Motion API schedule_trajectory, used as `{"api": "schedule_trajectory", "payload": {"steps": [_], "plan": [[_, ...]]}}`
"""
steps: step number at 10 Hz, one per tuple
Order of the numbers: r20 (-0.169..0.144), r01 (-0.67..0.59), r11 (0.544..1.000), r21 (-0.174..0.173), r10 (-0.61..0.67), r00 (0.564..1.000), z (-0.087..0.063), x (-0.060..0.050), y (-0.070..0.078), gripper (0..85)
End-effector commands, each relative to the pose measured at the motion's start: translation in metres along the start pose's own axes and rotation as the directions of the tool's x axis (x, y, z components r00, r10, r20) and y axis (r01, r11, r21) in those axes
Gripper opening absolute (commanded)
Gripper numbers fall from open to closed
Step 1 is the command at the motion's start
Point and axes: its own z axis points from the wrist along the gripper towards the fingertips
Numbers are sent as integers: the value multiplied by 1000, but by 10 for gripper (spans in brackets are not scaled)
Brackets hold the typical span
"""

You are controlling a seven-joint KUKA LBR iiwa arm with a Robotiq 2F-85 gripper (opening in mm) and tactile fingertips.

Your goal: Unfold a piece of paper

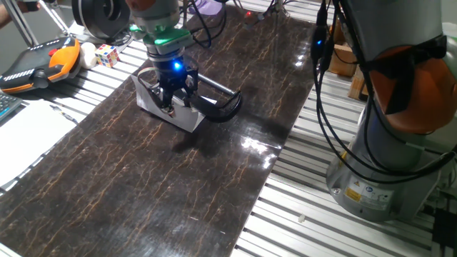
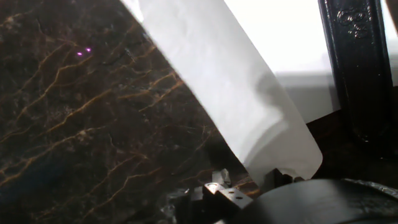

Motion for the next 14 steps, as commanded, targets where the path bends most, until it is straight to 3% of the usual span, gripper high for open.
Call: {"api": "schedule_trajectory", "payload": {"steps": [1,3,6,10,14], "plan": [[-3,14,1000,8,-14,1000,0,0,0,510],[-25,29,999,15,-29,999,0,0,0,503],[-34,2,1000,3,-2,999,0,0,0,487],[-44,-98,995,-10,98,994,-8,20,34,490],[-47,-103,994,-26,101,994,-4,23,40,490]]}}
